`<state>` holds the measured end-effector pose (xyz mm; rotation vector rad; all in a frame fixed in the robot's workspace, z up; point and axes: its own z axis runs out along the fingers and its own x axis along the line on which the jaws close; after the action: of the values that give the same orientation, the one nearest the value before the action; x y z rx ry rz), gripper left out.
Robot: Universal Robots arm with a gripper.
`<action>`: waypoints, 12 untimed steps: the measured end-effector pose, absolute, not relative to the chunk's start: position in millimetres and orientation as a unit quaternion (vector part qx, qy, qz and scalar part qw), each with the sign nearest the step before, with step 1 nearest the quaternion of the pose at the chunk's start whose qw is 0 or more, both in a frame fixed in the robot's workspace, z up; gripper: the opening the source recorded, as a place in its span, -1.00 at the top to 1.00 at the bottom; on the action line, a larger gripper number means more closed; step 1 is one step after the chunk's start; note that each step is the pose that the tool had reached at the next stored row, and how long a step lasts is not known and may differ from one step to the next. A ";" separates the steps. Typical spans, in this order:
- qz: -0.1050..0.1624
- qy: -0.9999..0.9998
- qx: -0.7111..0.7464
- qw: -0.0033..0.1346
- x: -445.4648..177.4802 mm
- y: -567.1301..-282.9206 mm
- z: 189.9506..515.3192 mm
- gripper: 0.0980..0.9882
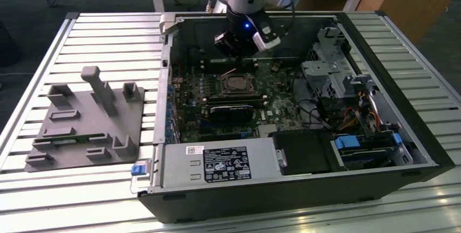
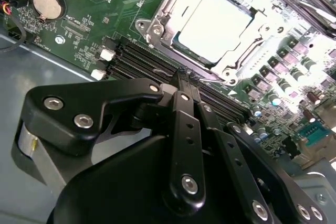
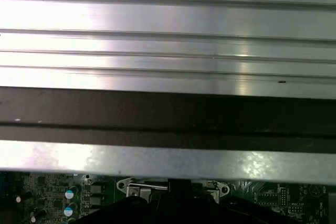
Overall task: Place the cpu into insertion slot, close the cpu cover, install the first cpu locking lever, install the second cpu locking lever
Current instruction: 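Install the first cpu locking lever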
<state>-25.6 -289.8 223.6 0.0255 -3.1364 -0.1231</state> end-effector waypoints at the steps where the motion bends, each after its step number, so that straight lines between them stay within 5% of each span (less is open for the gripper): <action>1: -0.039 -0.999 0.008 0.001 -24.6 -289.5 223.1 0.98; 12: -0.039 -0.999 0.008 0.001 -17.3 -288.0 214.7 0.98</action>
<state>-17.3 -288.0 214.7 0.0257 -3.1362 -0.1232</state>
